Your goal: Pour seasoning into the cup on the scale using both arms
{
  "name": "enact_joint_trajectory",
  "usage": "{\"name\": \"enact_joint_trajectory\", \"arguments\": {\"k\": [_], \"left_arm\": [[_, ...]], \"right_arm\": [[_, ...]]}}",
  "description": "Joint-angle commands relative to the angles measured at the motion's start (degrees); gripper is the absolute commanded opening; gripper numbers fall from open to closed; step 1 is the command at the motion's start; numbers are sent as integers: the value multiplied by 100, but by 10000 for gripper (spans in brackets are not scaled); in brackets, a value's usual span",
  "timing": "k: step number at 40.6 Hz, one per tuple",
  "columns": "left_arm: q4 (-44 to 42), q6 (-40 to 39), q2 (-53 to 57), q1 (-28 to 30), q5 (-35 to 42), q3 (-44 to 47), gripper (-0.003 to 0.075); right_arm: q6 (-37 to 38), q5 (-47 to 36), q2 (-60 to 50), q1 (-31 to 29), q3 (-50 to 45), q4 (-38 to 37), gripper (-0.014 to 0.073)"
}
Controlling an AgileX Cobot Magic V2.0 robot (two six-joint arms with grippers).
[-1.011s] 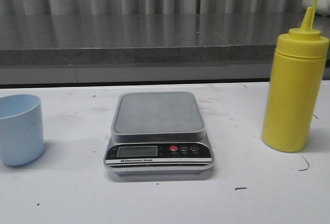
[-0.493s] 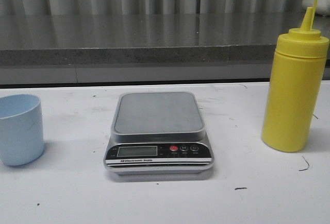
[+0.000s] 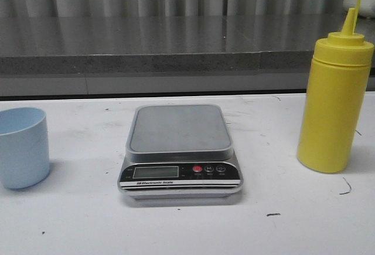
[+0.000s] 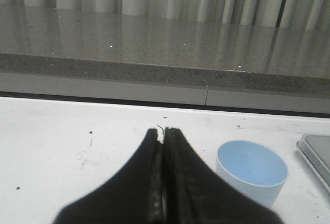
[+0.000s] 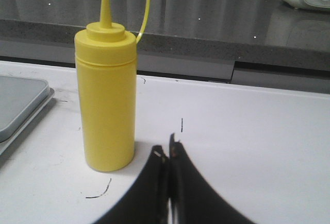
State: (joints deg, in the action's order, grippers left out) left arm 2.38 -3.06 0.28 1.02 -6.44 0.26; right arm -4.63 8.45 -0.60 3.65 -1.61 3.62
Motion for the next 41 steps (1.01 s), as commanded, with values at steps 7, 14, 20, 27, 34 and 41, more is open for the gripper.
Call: {"name": "enact_joint_trajectory", "arguments": {"k": [7, 14, 20, 27, 34, 41], "left_arm": [[53, -58, 90, 8, 1215, 132, -20], [53, -71, 90, 8, 2606, 10, -20], [62, -96, 8, 8, 1698, -859, -20], [62, -96, -671, 8, 235, -1813, -20], [52, -76, -1625, 8, -461, -2325, -20], [60, -55, -2084, 8, -483, -2496, -20]], "right_arm": [[23, -845, -94, -29, 68, 125, -120], [23, -783, -94, -29, 537, 628, -120], [-4, -271, -30, -29, 1280, 579, -120], [-45, 655, 704, -29, 2252, 393, -120], [-45, 1045, 1760, -29, 2956, 281, -118], [-45, 1036, 2430, -29, 3184, 286, -118]]}}
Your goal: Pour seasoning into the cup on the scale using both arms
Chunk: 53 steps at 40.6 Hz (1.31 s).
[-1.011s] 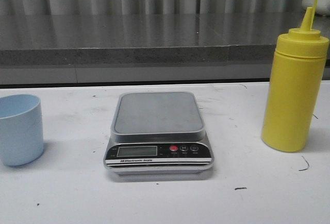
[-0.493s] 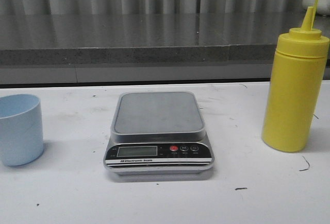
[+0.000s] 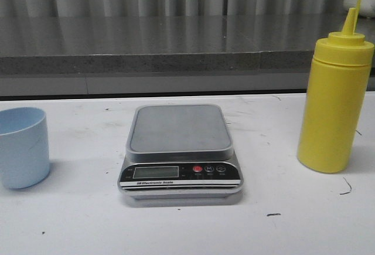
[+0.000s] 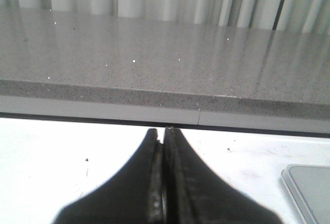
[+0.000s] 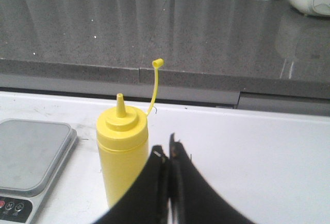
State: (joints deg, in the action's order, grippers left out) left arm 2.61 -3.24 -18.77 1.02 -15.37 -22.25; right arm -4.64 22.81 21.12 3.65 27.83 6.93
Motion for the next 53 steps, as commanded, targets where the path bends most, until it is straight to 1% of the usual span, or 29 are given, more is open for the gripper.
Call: {"name": "enact_joint_trajectory", "arguments": {"k": [1, 6, 7, 9, 10, 11, 12, 13, 17, 18, 19, 21, 22, 23, 25, 31, 35, 39, 44, 47, 53], "left_arm": [[37, -36, -178, 8, 438, -244, -20], [37, -36, -178, 8, 407, -244, -13], [37, -36, -178, 8, 404, -244, -3], [37, -36, -178, 8, 392, -244, 46], [37, -36, -178, 8, 382, -244, 90], [37, -36, -178, 8, 371, -244, 156], [37, -36, -178, 8, 371, -244, 204], [37, -36, -178, 8, 371, -244, 256], [37, -36, -178, 8, 371, -244, 520], [37, -36, -178, 8, 371, -244, 559], [37, -36, -178, 8, 371, -244, 601], [37, -36, -178, 8, 382, -244, 642], [67, -36, -178, 8, 383, -244, 648], [129, -36, -178, 8, 383, -244, 646], [188, -36, -178, 8, 429, -244, 637], [188, 62, -332, 8, 498, -267, 615], [188, 127, -696, 8, 233, -425, 597], [188, 141, -1211, -137, -55, -670, 580], [188, 553, -1899, -596, -407, -1077, 564], [188, 583, -2381, -1014, -641, -1376, 564], [48, 583, -3402, -1850, -1348, -2028, 563]], "right_arm": [[-44, -401, 290, -29, 240, -45, -118], [-44, -405, 336, -29, 240, -45, -108], [-44, -405, 336, -29, 240, -45, -90], [-44, -407, 336, -29, 240, -50, -38], [-44, -407, 336, -29, 240, -50, 3], [-44, -407, 336, -29, 240, -50, 52], [-44, -407, 336, -29, 240, -50, 93], [-44, -401, 336, -29, 240, -50, 154], [-44, -396, 336, -29, 240, -50, 397], [-44, -402, 336, -29, 240, -50, 463], [-44, -409, 336, -29, 240, -50, 509], [-44, -408, 336, -29, 240, -50, 605], [-44, -408, 336, -29, 240, -50, 614], [-44, -408, 336, -29, 240, -50, 603], [-44, -408, 336, -29, 240, -50, 589], [-44, -408, 336, -29, 240, -46, 591], [-44, -408, 336, -29, 240, -46, 591], [-44, -414, 336, -29, 240, -25, 591], [-44, -414, 336, -29, 240, -2, 591], [-44, -414, 336, -29, 240, -2, 591], [-44, -409, 336, -29, 240, -3, 591]]}}
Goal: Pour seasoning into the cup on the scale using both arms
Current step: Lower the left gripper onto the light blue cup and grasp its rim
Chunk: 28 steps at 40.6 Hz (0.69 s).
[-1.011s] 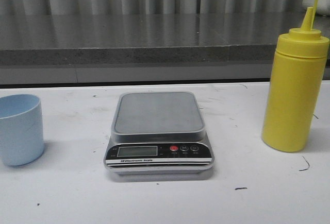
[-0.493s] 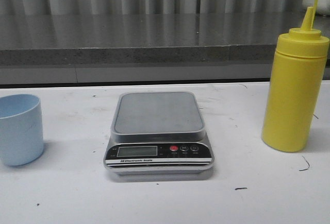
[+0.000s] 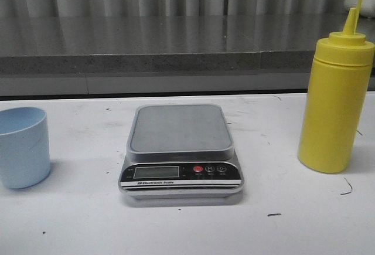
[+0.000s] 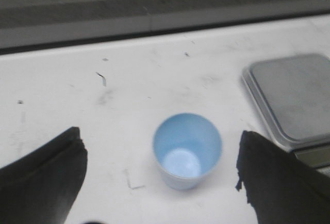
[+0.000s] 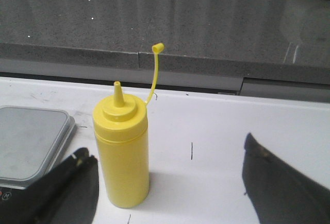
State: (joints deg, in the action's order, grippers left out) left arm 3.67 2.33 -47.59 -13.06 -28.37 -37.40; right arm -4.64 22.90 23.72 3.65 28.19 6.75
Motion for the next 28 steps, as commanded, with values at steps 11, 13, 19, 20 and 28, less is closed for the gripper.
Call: {"name": "enact_joint_trajectory", "arguments": {"k": [11, 13, 19, 20, 28], "left_arm": [[-417, 26, -2318, -1199, -889, -1577, 524], [-512, 26, -2606, -1199, -984, -1720, 497], [-673, -76, -3321, -1199, -1381, -2067, 463], [-673, -76, -3405, -1199, -1404, -2099, 463], [-848, -128, -4004, -1199, -1175, -2165, 463]], "right_arm": [[-44, -418, 76, -29, 204, 15, 591], [-44, -418, 76, -29, 204, 15, 591], [-44, -377, 76, -29, 204, 15, 591], [-44, -363, 76, -29, 204, 15, 591], [-44, -337, 76, -29, 204, 15, 591]]}}
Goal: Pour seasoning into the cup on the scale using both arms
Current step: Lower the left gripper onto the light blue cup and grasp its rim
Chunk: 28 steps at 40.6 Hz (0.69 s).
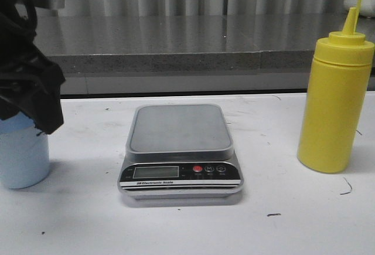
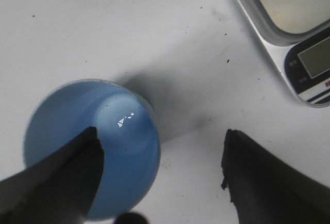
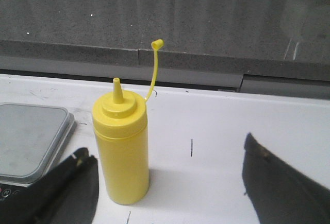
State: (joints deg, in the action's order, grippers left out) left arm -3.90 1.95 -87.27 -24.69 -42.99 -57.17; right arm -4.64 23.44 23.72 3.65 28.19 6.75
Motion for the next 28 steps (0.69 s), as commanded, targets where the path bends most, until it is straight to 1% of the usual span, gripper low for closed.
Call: {"name": "enact_joint_trajectory", "arguments": {"k": [1, 6, 9, 11, 14, 18, 22, 28], "left_arm": [[-91, -90, -95, -36, 329, -188, 463], [-106, -90, -317, -36, 356, -188, 460], [-106, -90, -377, -36, 332, -188, 428], [-114, -90, -388, -36, 319, -188, 377], [-141, -90, -399, -36, 319, -188, 273], [-155, -90, -399, -36, 312, -188, 109], [-223, -90, -399, -36, 312, -188, -22], [-307, -90, -399, -36, 269, -227, -20]], "right_arm": [[-44, -391, 76, -29, 204, 15, 591], [-44, -391, 76, -29, 204, 15, 591], [-44, -391, 76, -29, 204, 15, 591], [-44, -391, 76, -29, 204, 15, 591], [-44, -391, 76, -29, 204, 15, 591], [-44, -391, 76, -29, 204, 15, 591], [-44, -391, 76, -29, 204, 15, 591], [-44, -391, 76, -29, 204, 15, 591]]}}
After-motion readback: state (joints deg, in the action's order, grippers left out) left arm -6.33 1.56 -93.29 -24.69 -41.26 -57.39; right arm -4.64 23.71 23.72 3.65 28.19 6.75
